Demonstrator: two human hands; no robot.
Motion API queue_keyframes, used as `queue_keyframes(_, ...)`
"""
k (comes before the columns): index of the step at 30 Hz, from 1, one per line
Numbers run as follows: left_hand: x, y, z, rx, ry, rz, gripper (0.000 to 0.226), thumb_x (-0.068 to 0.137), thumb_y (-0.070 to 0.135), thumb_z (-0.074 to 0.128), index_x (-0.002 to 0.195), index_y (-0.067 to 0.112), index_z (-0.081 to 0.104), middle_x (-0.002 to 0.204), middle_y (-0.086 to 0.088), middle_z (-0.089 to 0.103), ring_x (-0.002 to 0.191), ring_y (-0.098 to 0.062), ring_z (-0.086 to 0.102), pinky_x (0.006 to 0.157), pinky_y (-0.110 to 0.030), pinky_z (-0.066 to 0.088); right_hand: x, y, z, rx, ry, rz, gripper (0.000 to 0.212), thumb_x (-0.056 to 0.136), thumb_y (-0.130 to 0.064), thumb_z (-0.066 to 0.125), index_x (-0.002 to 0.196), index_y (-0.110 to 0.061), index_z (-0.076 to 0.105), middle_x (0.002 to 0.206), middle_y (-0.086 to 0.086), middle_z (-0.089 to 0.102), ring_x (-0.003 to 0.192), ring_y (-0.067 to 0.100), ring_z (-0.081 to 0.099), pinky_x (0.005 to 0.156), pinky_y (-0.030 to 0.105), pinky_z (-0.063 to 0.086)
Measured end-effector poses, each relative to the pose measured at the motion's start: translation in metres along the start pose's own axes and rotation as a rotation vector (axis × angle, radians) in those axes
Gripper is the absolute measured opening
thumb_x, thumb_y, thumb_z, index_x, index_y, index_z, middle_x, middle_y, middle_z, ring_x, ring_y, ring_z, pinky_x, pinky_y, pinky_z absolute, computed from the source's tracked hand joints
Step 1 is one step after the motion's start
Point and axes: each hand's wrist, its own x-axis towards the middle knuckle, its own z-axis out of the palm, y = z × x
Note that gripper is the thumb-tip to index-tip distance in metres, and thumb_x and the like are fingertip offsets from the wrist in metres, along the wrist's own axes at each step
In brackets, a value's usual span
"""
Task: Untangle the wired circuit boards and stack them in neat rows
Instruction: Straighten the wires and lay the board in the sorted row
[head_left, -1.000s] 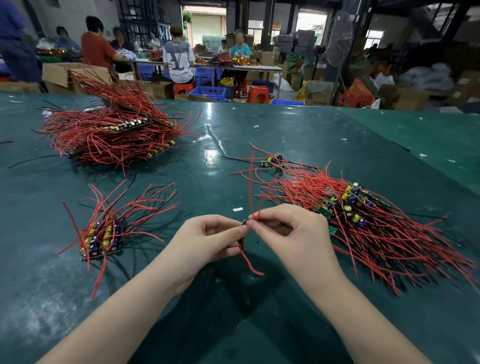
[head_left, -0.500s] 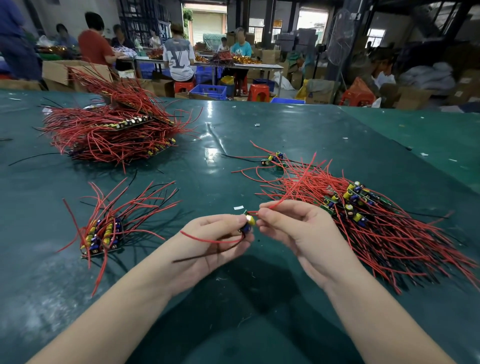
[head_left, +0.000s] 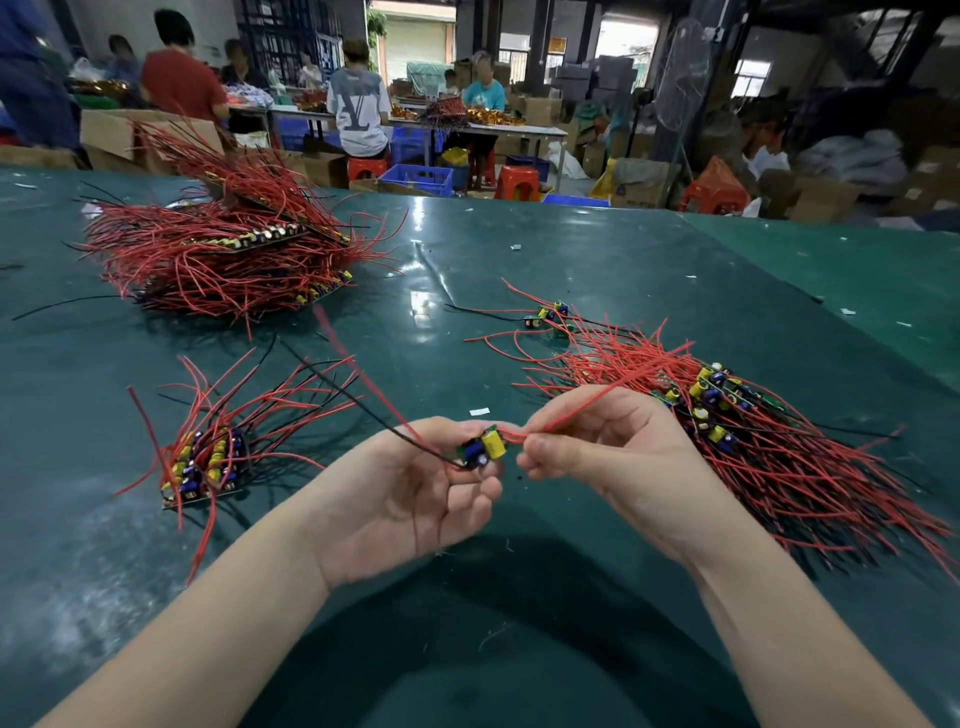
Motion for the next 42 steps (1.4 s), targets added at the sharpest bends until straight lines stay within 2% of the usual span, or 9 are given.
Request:
queue_keyframes(6, -0.002, 0.0, 0.004, 0.043, 0.05, -0.008, 0.027, 0.051, 0.013, 0.085, 0.068, 0.0, 0.068, 0.066, -0.01, 0.062, 0.052, -0.017, 0.064, 0.047, -0.022, 0.054, 0.001, -0.001, 0.001, -0.122, 0.108, -0.081, 0.011, 0.065, -0.01, 0.075, 0.072, -0.018, 0.076, 0.066, 0.004, 0.073, 0.059, 0.012, 0.068, 0.06, 0.019, 0.054)
queue_keyframes(12, 0.005, -0.001, 0.0, -0.036, 0.028, -0.062, 0.053, 0.031, 0.001, 0.096, 0.077, -0.006, 0.072, 0.068, -0.017, 0.063, 0.054, -0.023, 0.066, 0.047, -0.027, 0.055, 0.001, 0.008, 0.007, -0.07, 0.26, -0.091, 0.009, 0.061, -0.013, 0.077, 0.069, -0.016, 0.076, 0.064, 0.004, 0.072, 0.057, 0.013, 0.068, 0.057, 0.019, 0.053)
queue_keyframes(15, 0.005, -0.002, -0.004, 0.012, 0.024, -0.042, 0.043, 0.04, 0.002, 0.094, 0.078, -0.002, 0.073, 0.071, -0.016, 0.066, 0.061, -0.024, 0.069, 0.053, -0.028, 0.058, 0.002, 0.011, 0.008, -0.06, 0.279, -0.059, 0.014, 0.069, -0.002, 0.076, 0.068, -0.017, 0.076, 0.065, 0.005, 0.072, 0.058, 0.012, 0.068, 0.057, 0.019, 0.053)
queue_keyframes(18, 0.005, -0.004, -0.003, 0.196, 0.055, 0.014, 0.011, 0.069, 0.003, 0.078, 0.078, 0.009, 0.076, 0.082, -0.013, 0.071, 0.08, -0.029, 0.073, 0.064, -0.031, 0.059, 0.002, 0.01, 0.007, -0.093, 0.24, -0.018, 0.021, 0.073, 0.004, 0.073, 0.067, -0.016, 0.075, 0.065, 0.007, 0.072, 0.057, 0.013, 0.067, 0.055, 0.019, 0.052)
queue_keyframes(20, 0.009, -0.006, -0.001, 0.338, 0.12, 0.079, 0.015, 0.067, 0.001, 0.073, 0.071, 0.014, 0.076, 0.084, -0.01, 0.073, 0.082, -0.029, 0.073, 0.063, -0.032, 0.059, 0.001, 0.008, 0.006, -0.117, 0.205, 0.015, 0.019, 0.074, 0.006, 0.073, 0.067, -0.012, 0.074, 0.066, 0.008, 0.072, 0.055, 0.014, 0.066, 0.054, 0.019, 0.051)
queue_keyframes(22, 0.01, -0.009, 0.001, 0.439, 0.159, 0.177, 0.003, 0.066, 0.014, 0.075, 0.065, 0.016, 0.073, 0.079, -0.007, 0.073, 0.079, -0.026, 0.073, 0.065, -0.032, 0.059, 0.0, 0.008, 0.005, -0.128, 0.168, 0.053, 0.018, 0.075, 0.006, 0.073, 0.07, -0.011, 0.073, 0.068, 0.01, 0.072, 0.057, 0.015, 0.067, 0.054, 0.02, 0.052)
queue_keyframes(26, 0.008, -0.012, 0.0, 0.553, 0.221, 0.339, 0.017, 0.06, 0.026, 0.076, 0.07, 0.012, 0.075, 0.075, -0.007, 0.071, 0.077, -0.019, 0.072, 0.068, -0.028, 0.058, -0.001, 0.009, 0.004, -0.079, 0.137, 0.12, 0.012, 0.076, 0.005, 0.072, 0.076, -0.007, 0.069, 0.071, 0.014, 0.072, 0.061, 0.022, 0.07, 0.057, 0.024, 0.054)
queue_keyframes(34, 0.001, -0.009, 0.002, 0.613, 0.094, 0.284, 0.007, 0.067, 0.017, 0.076, 0.069, 0.01, 0.076, 0.074, -0.009, 0.072, 0.072, -0.014, 0.07, 0.07, -0.026, 0.057, -0.003, -0.002, -0.007, -0.087, -0.135, 0.133, 0.018, 0.074, 0.002, 0.071, 0.075, -0.016, 0.07, 0.072, 0.007, 0.071, 0.065, 0.015, 0.067, 0.063, 0.02, 0.052)
queue_keyframes(42, 0.004, -0.013, 0.001, 0.532, 0.063, 0.312, 0.007, 0.074, 0.009, 0.075, 0.077, 0.003, 0.075, 0.082, -0.017, 0.072, 0.078, -0.02, 0.07, 0.072, -0.03, 0.058, 0.0, 0.001, -0.004, -0.156, -0.043, 0.089, 0.013, 0.072, 0.0, 0.074, 0.077, -0.012, 0.072, 0.068, 0.009, 0.069, 0.06, 0.019, 0.067, 0.058, 0.024, 0.054)
